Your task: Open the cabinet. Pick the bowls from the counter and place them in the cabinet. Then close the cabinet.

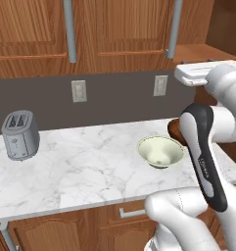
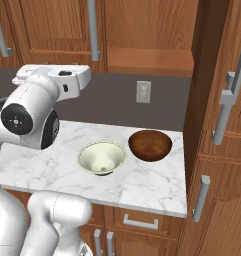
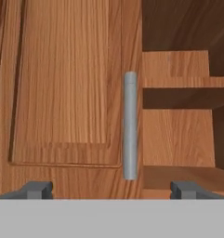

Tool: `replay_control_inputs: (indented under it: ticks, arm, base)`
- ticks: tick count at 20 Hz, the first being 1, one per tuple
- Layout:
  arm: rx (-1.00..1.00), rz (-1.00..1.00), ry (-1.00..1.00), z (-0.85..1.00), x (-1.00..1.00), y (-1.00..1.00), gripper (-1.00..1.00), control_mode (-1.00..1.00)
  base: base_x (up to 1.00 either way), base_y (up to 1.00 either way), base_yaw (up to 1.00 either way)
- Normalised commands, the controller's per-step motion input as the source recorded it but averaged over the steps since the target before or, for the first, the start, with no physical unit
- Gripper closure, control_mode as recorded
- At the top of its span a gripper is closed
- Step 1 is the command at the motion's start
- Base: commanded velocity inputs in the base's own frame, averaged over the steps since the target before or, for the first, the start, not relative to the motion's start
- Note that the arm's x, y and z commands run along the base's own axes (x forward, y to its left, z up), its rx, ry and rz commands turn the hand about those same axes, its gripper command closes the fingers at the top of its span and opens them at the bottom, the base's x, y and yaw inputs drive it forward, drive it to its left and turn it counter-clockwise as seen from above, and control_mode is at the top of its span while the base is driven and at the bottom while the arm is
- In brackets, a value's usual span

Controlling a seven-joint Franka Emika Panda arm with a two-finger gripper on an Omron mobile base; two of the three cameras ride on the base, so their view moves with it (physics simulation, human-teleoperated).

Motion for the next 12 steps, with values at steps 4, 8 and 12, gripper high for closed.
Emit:
replay_control_inputs:
  ticks: [4, 8, 12]
  arm:
    - [0.0, 0.0, 0.0, 0.0, 0.61, -0.28, -1.0, -1.0]
    - [0.0, 0.0, 0.0, 0.0, 0.56, -0.14, -1.0, -1.0]
    - [0.0, 0.0, 0.0, 0.0, 0.52, -0.01, -1.0, -1.0]
  base:
    - [0.0, 0.0, 0.0]
    - [0.0, 0.0, 0.0]
    - [0.0, 0.0, 0.0]
